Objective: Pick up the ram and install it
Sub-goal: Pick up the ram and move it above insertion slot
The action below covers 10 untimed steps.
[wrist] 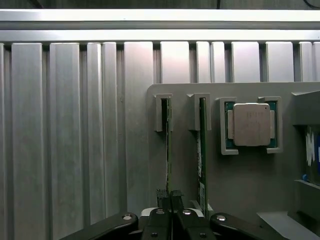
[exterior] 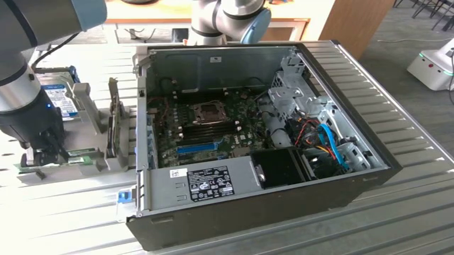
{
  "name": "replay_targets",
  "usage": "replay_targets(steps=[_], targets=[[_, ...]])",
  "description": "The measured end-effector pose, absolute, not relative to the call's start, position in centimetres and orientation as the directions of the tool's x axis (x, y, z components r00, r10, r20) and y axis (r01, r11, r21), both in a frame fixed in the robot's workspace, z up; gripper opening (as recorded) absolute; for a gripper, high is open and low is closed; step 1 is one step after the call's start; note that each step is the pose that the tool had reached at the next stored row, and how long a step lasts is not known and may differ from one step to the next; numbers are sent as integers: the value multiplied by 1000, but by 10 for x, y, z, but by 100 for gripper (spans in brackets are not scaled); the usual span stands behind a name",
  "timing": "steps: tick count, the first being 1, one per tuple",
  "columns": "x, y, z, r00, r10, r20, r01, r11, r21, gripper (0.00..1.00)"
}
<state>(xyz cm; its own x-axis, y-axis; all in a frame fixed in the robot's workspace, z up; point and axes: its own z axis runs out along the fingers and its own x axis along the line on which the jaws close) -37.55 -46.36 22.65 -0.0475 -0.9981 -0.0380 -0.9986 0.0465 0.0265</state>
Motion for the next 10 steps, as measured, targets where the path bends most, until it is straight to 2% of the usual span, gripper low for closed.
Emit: replay_targets(steps=[10], targets=[[-375, -464, 240, -48, -998, -38, -999, 47, 26, 12]])
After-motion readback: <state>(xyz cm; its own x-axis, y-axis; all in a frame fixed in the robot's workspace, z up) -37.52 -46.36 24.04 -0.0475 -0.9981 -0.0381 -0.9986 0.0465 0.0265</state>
